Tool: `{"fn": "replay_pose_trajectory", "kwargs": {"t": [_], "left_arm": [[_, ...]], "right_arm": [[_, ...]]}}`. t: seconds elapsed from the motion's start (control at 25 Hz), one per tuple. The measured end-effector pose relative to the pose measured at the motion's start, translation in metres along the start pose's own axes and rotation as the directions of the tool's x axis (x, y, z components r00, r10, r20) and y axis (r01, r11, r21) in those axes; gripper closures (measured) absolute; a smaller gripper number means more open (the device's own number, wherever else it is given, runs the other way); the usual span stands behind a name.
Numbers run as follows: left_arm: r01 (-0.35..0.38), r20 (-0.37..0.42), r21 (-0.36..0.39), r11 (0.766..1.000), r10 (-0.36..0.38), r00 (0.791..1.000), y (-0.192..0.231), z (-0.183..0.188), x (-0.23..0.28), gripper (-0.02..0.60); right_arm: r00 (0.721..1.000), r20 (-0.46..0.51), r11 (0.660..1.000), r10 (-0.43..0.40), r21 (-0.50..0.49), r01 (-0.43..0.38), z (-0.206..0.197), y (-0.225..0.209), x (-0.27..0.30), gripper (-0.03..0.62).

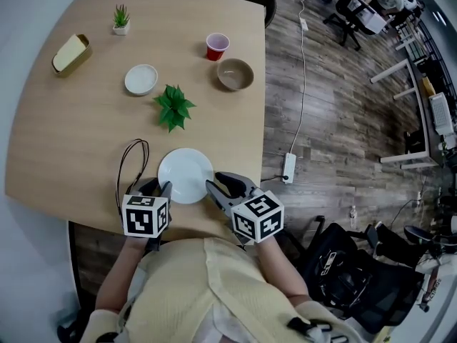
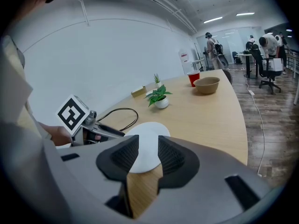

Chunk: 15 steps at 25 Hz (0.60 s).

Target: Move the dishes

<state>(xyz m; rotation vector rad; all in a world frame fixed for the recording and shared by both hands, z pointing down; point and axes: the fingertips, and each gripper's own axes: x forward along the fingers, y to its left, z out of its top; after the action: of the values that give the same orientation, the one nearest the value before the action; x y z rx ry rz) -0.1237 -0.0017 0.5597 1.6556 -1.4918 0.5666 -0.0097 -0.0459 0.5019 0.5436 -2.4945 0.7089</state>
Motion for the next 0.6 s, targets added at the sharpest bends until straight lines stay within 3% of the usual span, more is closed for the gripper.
{"fn": "replay_pose_trajectory", "kwargs": {"t": [0.32, 0.44, 0.6], "left_arm": [[0.018, 0.027, -0.018, 1.000, -0.017, 0.999, -0.002, 0.004, 0.000, 0.464], [0.029, 0.066, 0.010, 1.000, -0.029, 0.997, -0.006, 0.013, -0.004, 0.482], [0.084, 0.100, 0.008, 0.996, -0.084, 0.991, -0.010, 0.024, -0.011, 0.509]], "right_arm": [[1.000, -0.003, 1.000, 0.016, -0.006, -0.016, 0.001, 0.003, 0.003, 0.459], [1.000, -0.002, 1.000, 0.010, -0.003, -0.010, 0.001, 0.001, 0.001, 0.461], [1.000, -0.001, 1.000, 0.000, 0.002, 0.000, 0.001, -0.003, -0.002, 0.464]]}}
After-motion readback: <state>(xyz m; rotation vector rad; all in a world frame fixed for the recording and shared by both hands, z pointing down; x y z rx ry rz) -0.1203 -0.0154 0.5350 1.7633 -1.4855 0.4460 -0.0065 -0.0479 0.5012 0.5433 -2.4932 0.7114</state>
